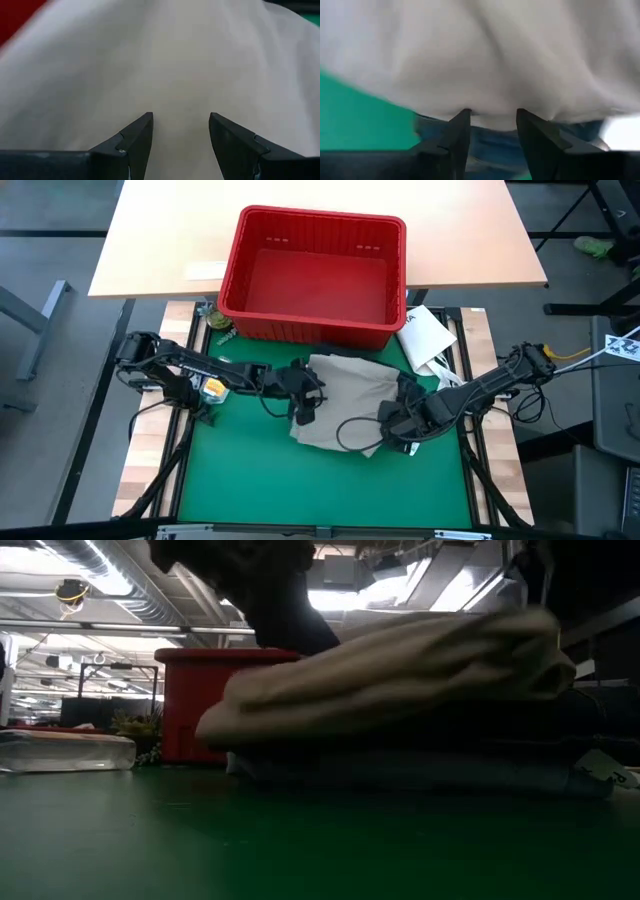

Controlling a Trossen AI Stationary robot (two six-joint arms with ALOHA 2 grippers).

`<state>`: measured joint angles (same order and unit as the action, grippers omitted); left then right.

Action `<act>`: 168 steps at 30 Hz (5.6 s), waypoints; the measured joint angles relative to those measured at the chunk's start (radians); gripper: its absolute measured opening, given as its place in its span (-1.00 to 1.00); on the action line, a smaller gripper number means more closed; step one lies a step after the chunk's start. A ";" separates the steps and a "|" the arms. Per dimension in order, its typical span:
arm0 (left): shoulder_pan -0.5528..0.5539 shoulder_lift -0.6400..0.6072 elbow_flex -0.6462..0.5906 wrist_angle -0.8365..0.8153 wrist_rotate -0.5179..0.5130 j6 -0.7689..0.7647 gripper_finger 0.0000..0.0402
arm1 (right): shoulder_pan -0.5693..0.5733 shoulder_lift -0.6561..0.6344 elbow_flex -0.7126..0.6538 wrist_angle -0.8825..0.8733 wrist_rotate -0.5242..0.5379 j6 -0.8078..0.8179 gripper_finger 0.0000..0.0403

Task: Fold Laundry from Bin
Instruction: Stack the folded gray shorts on top of the folded dark blue pants

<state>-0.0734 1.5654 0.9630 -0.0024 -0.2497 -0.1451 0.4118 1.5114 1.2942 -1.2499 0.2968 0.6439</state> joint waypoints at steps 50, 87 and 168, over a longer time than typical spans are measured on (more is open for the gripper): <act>0.289 0.186 0.001 0.164 -0.093 0.050 -0.06 | -0.258 -0.021 -0.325 -0.058 0.351 0.055 -0.20; 0.169 0.064 0.000 0.201 -0.063 0.040 -0.06 | -0.255 0.046 -0.039 0.076 0.429 -0.145 -0.20; -0.025 -0.048 0.000 0.158 0.166 0.042 -0.06 | 0.065 0.172 0.280 0.055 0.359 -0.102 -0.20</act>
<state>-0.0986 1.5173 0.9634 0.1554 -0.0837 -0.1028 0.4771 1.6831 1.5738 -1.1950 0.6560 0.5415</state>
